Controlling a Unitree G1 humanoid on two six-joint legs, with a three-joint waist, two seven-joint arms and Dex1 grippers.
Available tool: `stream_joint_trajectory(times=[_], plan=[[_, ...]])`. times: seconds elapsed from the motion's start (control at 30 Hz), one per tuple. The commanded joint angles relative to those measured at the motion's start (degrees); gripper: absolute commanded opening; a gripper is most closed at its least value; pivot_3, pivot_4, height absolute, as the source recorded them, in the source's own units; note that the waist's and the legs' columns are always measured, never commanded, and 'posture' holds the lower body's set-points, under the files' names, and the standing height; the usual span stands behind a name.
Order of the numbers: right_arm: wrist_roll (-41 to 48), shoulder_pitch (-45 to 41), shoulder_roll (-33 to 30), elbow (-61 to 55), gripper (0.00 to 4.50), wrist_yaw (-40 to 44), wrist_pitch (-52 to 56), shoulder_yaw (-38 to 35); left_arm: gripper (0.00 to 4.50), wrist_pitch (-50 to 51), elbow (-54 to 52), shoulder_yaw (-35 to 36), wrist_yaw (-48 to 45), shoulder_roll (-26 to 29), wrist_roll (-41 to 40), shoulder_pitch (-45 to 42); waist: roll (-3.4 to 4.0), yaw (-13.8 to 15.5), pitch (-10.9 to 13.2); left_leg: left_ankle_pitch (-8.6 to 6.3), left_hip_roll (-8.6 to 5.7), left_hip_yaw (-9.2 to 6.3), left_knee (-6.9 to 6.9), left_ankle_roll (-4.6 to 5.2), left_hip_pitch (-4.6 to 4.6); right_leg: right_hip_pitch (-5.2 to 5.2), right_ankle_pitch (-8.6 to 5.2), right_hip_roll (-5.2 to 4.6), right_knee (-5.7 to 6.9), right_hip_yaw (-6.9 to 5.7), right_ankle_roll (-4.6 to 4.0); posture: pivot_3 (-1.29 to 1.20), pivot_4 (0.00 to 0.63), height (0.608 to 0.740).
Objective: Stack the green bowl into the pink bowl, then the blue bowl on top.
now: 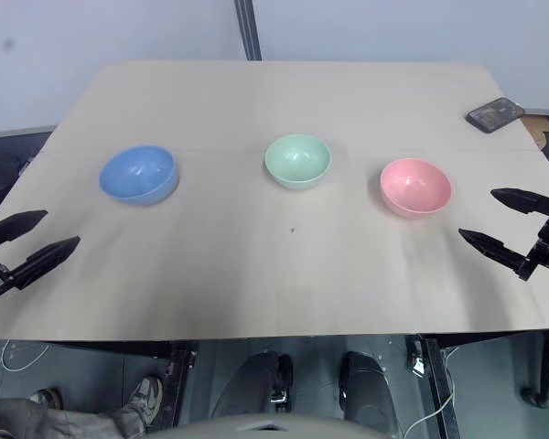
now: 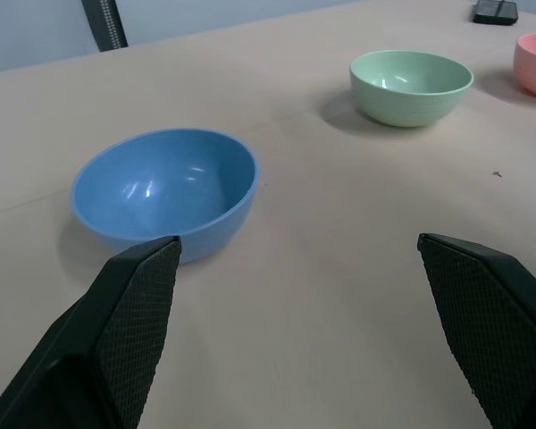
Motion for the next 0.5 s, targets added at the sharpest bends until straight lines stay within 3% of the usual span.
stream_joint_trajectory(times=[0.03, 0.3, 0.4, 0.5], plan=[[0.62, -1.38, -1.04, -2.70, 4.47, -0.61, 0.39, -1.35, 4.50, -0.02, -1.32, 1.89, -0.23, 0.58, -0.31, -0.97, 0.00, 0.00, 0.00, 0.00, 0.00, 0.00, 0.00, 0.00, 0.00, 0.00, 0.00, 0.00, 0.00, 0.00, 0.00, 0.00, 0.150, 0.740], [-2.29, -6.05, 0.10, -5.28, 4.47, -6.69, 3.33, 5.39, 4.50, 2.88, -5.48, -0.59, -1.60, -0.79, -1.91, -3.07, 0.05, -0.02, 0.03, 0.11, 0.01, 0.06, -0.01, -0.16, -0.02, -0.04, 0.01, 0.09, 0.01, 0.04, -0.01, 0.00, 0.150, 0.740], [-4.28, -9.48, 1.30, -5.64, 4.47, -9.54, 4.09, 10.48, 4.50, 2.48, -6.74, -2.47, -5.00, -1.08, -2.33, -3.47, 0.04, -0.03, 0.03, 0.16, 0.01, 0.15, -0.01, -0.10, -0.04, -0.05, 0.01, 0.17, 0.02, 0.09, -0.01, 0.00, 0.150, 0.740], [-12.99, -14.59, 2.30, -3.85, 4.47, -14.16, 3.32, 20.05, 4.50, 3.41, -9.58, -5.60, -8.18, -1.56, -5.11, -5.45, 0.04, -0.08, 0.03, 0.16, 0.01, 0.24, -0.02, -0.08, -0.04, -0.16, 0.02, 0.18, 0.04, 0.17, 0.00, 0.00, 0.150, 0.740]])
